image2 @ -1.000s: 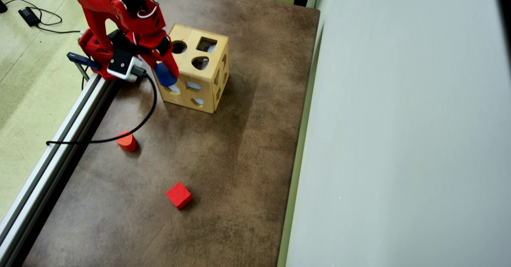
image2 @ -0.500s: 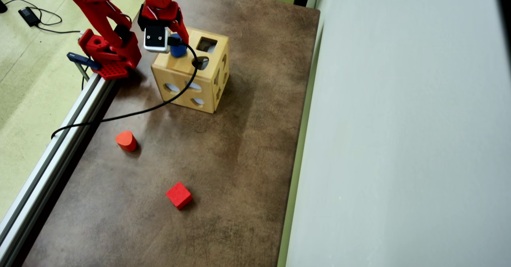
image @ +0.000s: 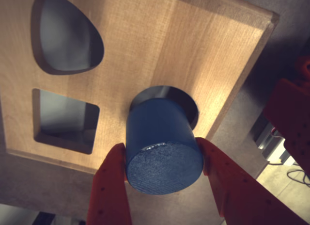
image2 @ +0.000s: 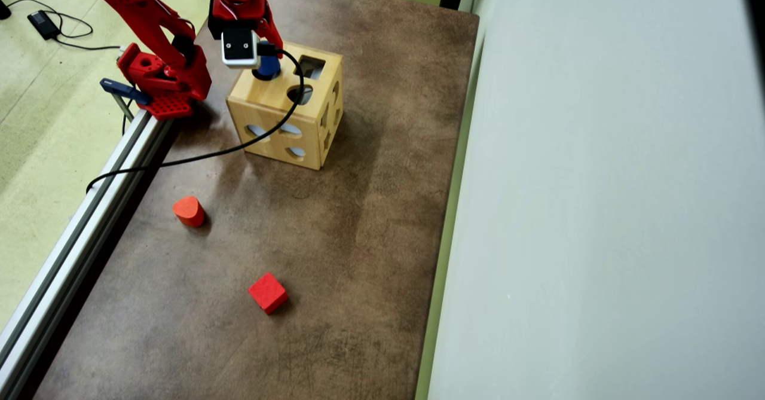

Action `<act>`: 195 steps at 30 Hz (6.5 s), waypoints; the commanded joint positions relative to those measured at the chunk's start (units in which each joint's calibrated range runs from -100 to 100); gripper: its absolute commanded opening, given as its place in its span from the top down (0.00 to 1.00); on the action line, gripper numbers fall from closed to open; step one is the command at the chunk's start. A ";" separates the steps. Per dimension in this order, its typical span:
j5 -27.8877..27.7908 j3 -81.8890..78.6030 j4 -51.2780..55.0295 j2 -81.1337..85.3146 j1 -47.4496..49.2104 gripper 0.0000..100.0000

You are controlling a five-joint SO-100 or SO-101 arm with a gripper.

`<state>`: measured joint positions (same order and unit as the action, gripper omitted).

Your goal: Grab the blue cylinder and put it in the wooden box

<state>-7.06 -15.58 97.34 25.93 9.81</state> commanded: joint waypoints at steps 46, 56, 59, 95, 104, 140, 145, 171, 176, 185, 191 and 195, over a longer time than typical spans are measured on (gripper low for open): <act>0.34 -5.53 0.49 57.17 -0.52 0.72; 0.34 -5.98 0.41 64.90 -0.60 0.72; 0.34 -5.98 0.41 64.90 -0.82 0.72; -0.05 -5.71 0.41 69.23 -9.66 0.97; -0.05 -5.71 0.41 69.23 -9.66 0.97; -0.05 -5.71 0.41 69.23 -9.66 0.97; -0.05 -5.71 0.41 69.23 -9.66 0.97; -0.05 -5.71 0.41 69.23 -9.66 0.97; -0.05 -5.71 0.41 69.23 -9.66 0.97; -0.05 -5.71 0.41 69.23 -9.66 0.97; -0.05 -5.71 0.41 69.23 -9.66 0.97; -0.05 -5.71 0.41 69.23 -9.66 0.97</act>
<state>-6.86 -21.44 97.34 95.17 0.04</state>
